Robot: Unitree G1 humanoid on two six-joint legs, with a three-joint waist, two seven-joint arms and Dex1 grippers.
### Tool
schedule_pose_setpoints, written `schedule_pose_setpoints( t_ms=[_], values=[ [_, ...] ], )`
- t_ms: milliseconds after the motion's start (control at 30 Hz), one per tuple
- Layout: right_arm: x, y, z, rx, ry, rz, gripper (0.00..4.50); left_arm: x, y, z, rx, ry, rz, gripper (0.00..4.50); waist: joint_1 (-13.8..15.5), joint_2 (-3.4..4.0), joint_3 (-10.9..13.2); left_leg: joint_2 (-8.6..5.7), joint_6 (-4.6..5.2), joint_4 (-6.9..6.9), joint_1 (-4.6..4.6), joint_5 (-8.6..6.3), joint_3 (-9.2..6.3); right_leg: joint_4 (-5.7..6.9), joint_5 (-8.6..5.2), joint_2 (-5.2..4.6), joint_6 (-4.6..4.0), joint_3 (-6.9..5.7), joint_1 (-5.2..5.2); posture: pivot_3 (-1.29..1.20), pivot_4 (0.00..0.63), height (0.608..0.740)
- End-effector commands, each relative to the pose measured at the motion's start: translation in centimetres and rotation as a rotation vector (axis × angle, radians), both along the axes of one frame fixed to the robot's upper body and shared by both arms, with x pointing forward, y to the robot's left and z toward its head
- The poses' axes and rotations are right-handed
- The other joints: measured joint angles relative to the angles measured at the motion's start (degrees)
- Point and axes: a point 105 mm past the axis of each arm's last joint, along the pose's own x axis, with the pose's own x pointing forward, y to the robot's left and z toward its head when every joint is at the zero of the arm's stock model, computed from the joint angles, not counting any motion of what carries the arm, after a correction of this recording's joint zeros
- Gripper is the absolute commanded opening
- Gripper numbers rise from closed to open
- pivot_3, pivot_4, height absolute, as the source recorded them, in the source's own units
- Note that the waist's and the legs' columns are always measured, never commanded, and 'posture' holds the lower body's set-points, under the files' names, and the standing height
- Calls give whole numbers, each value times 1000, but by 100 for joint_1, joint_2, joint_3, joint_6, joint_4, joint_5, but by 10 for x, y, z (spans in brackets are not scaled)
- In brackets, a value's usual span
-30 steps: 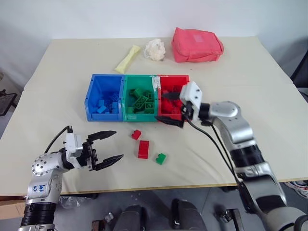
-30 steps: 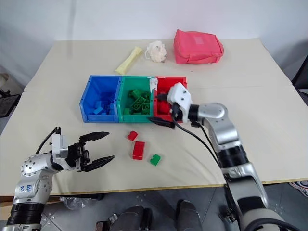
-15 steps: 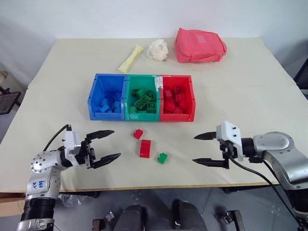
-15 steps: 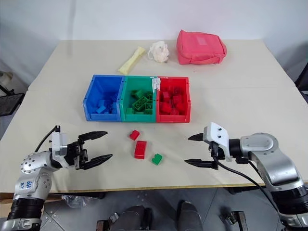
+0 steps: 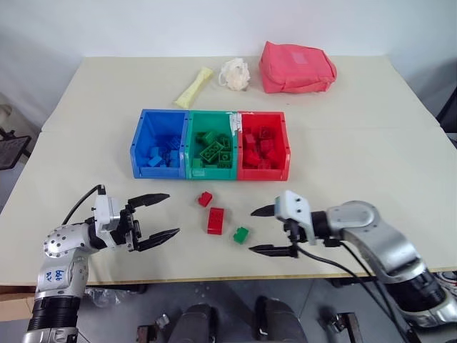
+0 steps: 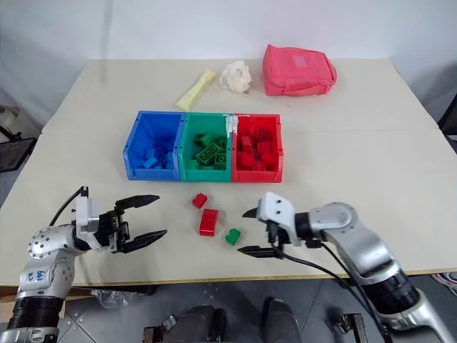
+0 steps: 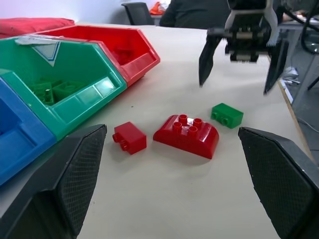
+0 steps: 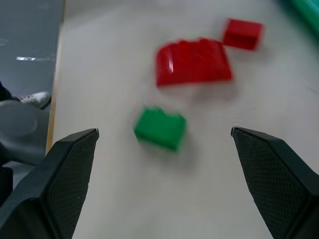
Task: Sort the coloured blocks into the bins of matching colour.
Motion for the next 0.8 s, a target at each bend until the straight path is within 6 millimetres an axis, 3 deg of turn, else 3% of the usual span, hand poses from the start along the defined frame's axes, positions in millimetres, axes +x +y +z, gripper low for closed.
schedule_pose_setpoints(
  t_ms=[33, 133, 367, 667, 800],
  values=[
    [4, 7, -5, -19, -20, -1, 4454, -5, -3, 5, -11, -23, 1, 4500, 10, 0, 0, -1, 0, 0, 0, 0, -2, 1, 0, 0, 0, 0, 0, 0, 150, 740],
    [3, 9, -10, -34, -10, 10, 4454, -8, -4, 5, -14, -23, 5, 4500, 10, 0, 0, -6, 2, 1, -1, 1, -8, 1, 0, -2, 0, 0, 1, 0, 150, 740],
    [4, 19, -5, 17, -21, 32, 3152, -12, -2, 6, -18, -24, 32, 4500, -11, 0, 0, -3, 1, 0, 0, 1, -5, 2, 0, 3, 0, -2, 1, 0, 150, 740],
    [3, 20, 2, 35, -35, 43, 36, -11, -3, 7, -19, -26, 38, 4500, -8, 0, 0, -4, 1, 0, 0, 1, -7, 3, 0, 3, 0, -3, 1, 0, 150, 740],
    [2, 18, 2, 33, -32, 45, 11, -9, -3, 7, -20, -28, 38, 4500, -6, 0, 0, -4, 1, 0, 0, 1, -6, 3, 0, 3, 0, -3, 0, 0, 150, 740]
  ],
)
